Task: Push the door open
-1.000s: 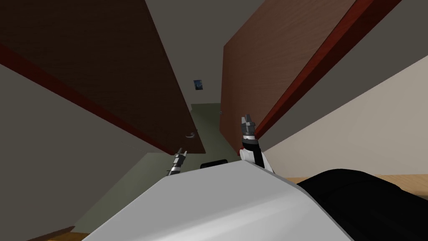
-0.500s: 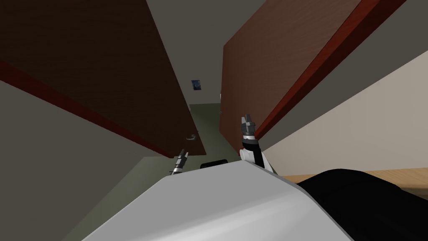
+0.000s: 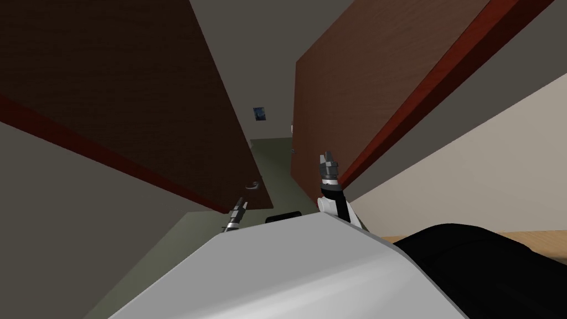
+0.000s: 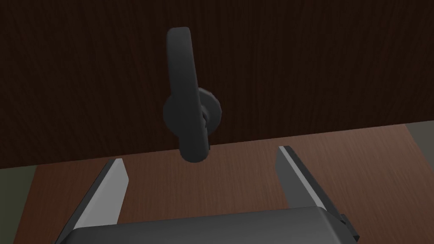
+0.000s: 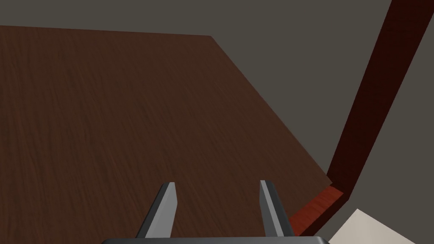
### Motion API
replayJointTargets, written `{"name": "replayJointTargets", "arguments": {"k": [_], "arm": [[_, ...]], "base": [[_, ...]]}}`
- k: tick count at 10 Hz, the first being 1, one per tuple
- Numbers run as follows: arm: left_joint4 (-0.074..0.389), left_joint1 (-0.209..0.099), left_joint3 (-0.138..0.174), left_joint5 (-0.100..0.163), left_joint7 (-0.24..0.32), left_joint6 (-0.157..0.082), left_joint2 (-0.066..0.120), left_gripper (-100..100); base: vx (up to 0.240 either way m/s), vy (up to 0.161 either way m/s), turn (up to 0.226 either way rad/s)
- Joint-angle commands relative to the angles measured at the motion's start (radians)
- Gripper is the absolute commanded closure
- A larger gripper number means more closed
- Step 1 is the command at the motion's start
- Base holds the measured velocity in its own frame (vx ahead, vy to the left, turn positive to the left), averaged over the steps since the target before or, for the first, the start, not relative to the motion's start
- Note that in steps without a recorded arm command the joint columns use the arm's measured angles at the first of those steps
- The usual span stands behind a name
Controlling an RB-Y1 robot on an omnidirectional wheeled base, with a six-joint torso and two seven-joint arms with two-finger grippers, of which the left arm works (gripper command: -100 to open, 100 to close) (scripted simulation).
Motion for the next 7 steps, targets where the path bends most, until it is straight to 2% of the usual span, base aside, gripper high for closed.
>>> {"name": "replayJointTargets", "arguments": {"k": [1, 3, 5, 6, 7], "arm": [[0.004, -0.006, 0.001, 0.002, -0.002, 0.006, 0.014, -100], [0.009, -0.014, 0.002, 0.003, -0.005, 0.013, 0.005, -100], [0.015, -0.023, 0.004, 0.005, -0.009, 0.021, -0.041, -100], [0.016, -0.021, 0.004, 0.005, -0.01, 0.017, -0.028, -100], [0.016, -0.021, 0.004, 0.005, -0.01, 0.017, -0.028, 100]], "base": [[0.196, -0.017, -0.031], [0.204, -0.042, -0.024], [0.211, -0.014, -0.029], [0.091, -0.006, -0.006], [-0.011, 0.0, 0.007]]}}
